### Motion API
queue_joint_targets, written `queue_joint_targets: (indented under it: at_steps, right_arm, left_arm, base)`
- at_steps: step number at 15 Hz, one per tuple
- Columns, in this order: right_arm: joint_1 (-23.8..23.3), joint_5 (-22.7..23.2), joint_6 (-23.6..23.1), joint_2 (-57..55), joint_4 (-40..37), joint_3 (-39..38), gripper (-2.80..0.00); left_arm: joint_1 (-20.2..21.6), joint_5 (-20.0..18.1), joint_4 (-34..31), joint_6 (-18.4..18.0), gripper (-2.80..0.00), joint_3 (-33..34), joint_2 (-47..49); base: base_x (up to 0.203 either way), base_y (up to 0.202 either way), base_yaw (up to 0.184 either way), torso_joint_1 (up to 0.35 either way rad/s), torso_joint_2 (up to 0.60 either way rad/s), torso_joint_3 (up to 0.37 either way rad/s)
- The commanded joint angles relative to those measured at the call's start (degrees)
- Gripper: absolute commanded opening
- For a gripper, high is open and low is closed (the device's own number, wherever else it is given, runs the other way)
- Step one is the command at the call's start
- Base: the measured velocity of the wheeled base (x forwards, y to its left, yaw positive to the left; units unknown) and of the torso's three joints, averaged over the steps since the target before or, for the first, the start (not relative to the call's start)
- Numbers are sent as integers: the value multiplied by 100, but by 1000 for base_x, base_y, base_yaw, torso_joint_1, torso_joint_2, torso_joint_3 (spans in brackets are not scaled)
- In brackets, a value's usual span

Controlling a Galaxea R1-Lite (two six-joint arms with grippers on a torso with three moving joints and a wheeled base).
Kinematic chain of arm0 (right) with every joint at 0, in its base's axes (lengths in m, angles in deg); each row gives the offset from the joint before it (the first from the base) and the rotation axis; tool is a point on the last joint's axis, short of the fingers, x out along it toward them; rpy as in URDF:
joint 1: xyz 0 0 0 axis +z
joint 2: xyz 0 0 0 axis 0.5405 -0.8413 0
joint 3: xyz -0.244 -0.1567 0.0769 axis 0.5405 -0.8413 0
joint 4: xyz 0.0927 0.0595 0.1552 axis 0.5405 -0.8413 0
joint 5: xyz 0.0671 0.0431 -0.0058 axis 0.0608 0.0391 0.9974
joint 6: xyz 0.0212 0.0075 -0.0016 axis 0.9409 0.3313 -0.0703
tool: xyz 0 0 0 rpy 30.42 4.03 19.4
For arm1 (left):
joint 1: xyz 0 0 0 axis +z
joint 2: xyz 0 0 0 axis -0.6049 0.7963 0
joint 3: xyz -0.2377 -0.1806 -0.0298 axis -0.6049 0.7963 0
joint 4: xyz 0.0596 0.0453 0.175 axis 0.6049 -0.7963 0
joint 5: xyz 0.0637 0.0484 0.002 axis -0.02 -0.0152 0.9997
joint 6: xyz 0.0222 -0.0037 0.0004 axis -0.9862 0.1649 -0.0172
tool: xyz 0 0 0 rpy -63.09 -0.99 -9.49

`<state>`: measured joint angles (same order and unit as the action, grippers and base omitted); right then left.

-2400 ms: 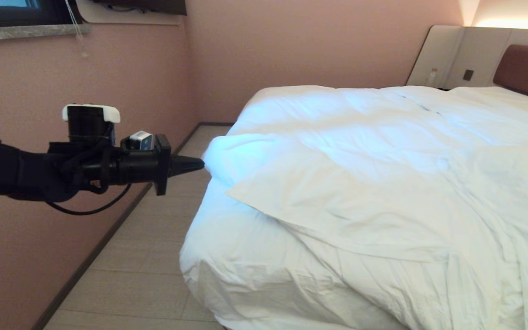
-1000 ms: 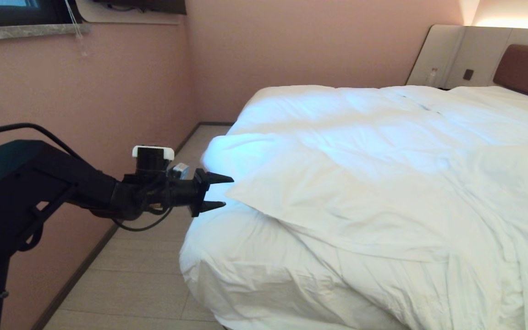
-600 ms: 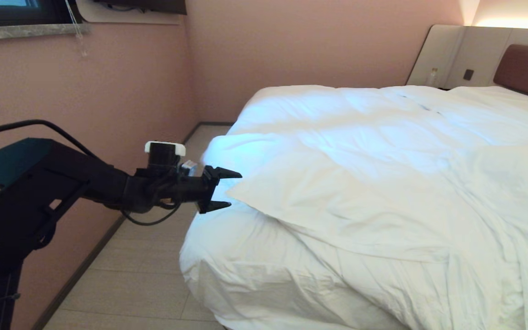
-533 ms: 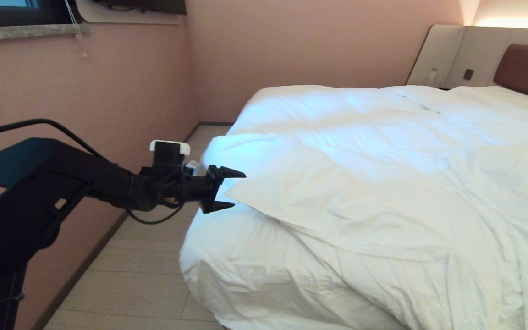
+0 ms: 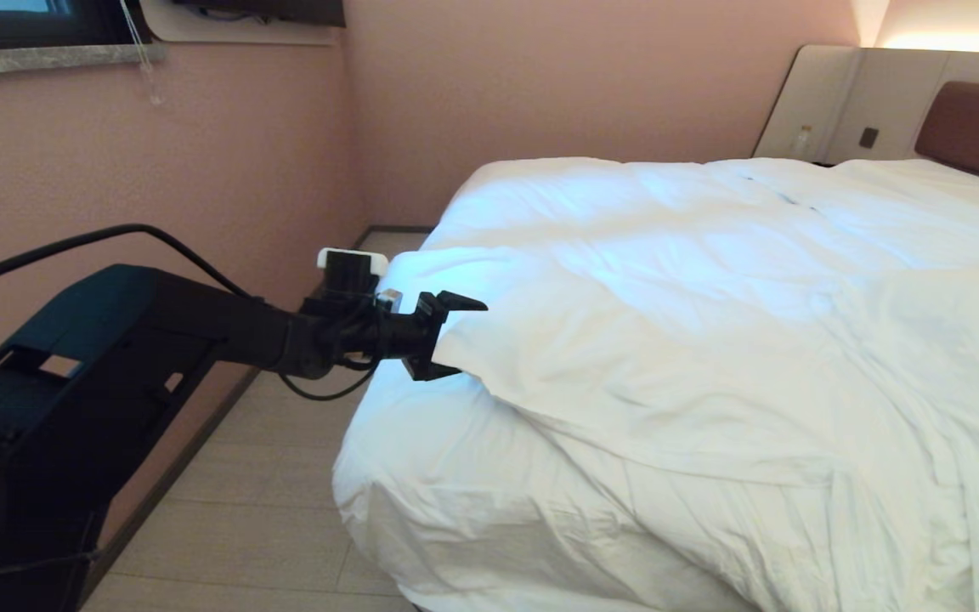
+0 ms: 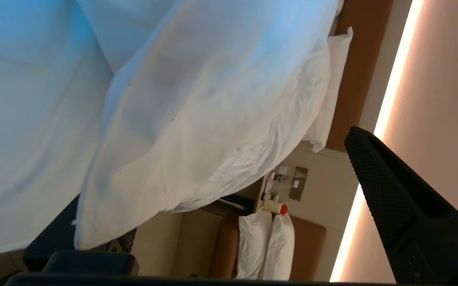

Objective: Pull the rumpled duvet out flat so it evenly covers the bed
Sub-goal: Hold the folded corner of the quilt

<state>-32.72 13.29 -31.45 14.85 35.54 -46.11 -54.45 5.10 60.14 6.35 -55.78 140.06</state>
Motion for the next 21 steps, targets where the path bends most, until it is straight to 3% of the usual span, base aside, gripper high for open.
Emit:
queue_joint_targets:
  at_steps: [1,9,14,21]
  right_arm:
    - [0,0,-1,0,4,0,-280]
    - [0,0,-1,0,4,0,-280]
    - [0,0,-1,0,4,0,-280]
    - [0,0,-1,0,4,0,-280]
  left_arm:
    - [-18,-23,18,44,0,-50,108]
    - [-18,39,-703,106,0,-234,73]
    - [-101,198,-1358,106,0,-975,333]
    - [-141,206,-1432,141,0,-1157,416]
  base:
    - [0,0,0,0,0,0]
    - [0,0,0,0,0,0]
    - [0,0,0,0,0,0]
    - [0,0,0,0,0,0]
